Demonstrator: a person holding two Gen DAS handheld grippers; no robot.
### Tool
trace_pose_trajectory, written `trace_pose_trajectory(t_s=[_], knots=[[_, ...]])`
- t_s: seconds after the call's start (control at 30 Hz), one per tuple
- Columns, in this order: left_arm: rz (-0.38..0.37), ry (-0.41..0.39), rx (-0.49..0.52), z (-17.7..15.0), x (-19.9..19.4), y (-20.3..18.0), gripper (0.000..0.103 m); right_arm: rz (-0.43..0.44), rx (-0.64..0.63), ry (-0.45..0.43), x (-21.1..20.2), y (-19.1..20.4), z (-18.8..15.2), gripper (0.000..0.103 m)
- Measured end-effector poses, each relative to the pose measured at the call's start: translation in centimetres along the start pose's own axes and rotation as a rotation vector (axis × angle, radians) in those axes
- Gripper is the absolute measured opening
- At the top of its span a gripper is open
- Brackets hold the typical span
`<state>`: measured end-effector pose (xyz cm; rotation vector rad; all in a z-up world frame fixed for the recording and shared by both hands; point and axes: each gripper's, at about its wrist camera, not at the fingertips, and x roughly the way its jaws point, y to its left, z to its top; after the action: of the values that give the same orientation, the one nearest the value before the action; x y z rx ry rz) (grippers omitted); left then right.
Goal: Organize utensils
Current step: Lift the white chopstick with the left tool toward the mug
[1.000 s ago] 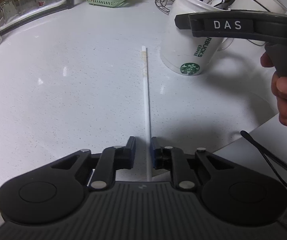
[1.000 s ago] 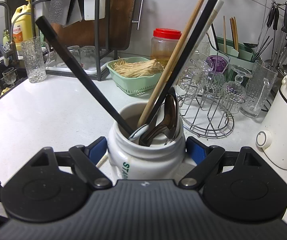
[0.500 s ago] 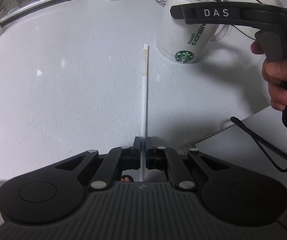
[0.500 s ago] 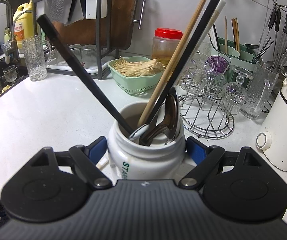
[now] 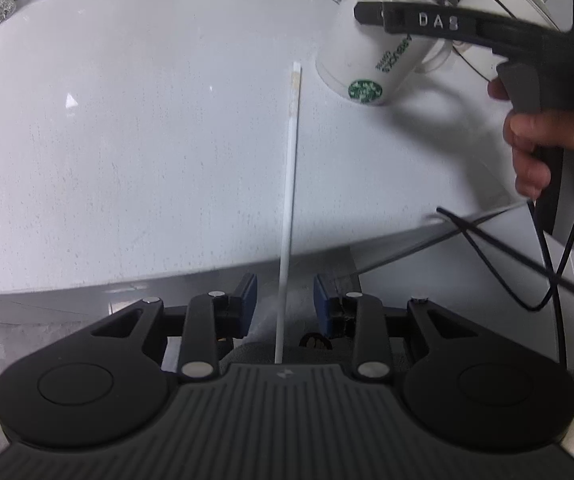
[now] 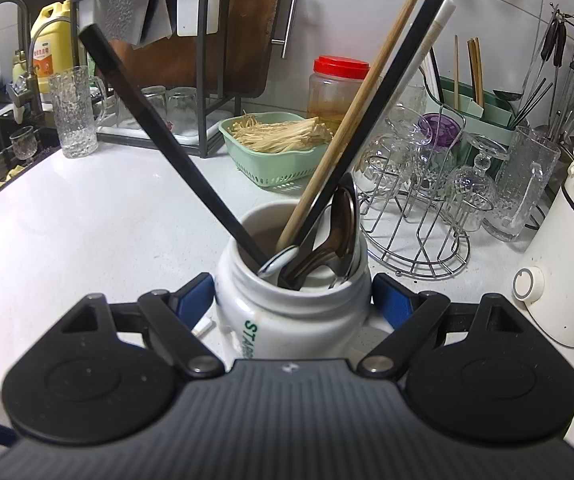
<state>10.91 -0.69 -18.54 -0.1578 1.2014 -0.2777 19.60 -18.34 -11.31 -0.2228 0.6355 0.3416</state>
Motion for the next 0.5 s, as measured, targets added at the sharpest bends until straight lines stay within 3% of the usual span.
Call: trace_pose_trajectory(t_s=[0.2, 0.23, 0.3, 0.5], knots=[[0.000, 0.061, -0.022, -0.8, 2.1, 0.4, 0.032, 0.002, -0.008, 0.007, 0.0, 0.0, 0.0, 0.088], [-0.001, 0.060, -0.019, -0.7, 2.1, 0.4, 0.028, 0.002, -0.012, 0.008, 0.0, 0.0, 0.0, 0.088], [0.009, 0.057, -0.012, -0.7, 2.0, 0.5, 0.007, 0.003, -0.014, 0.010, 0.0, 0.0, 0.0, 0.088], [-0.011, 0.004, 0.031, 0.4, -0.1, 0.8, 0.005, -0.001, -0.013, 0.027, 0.2, 0.1, 0.3, 0.088]])
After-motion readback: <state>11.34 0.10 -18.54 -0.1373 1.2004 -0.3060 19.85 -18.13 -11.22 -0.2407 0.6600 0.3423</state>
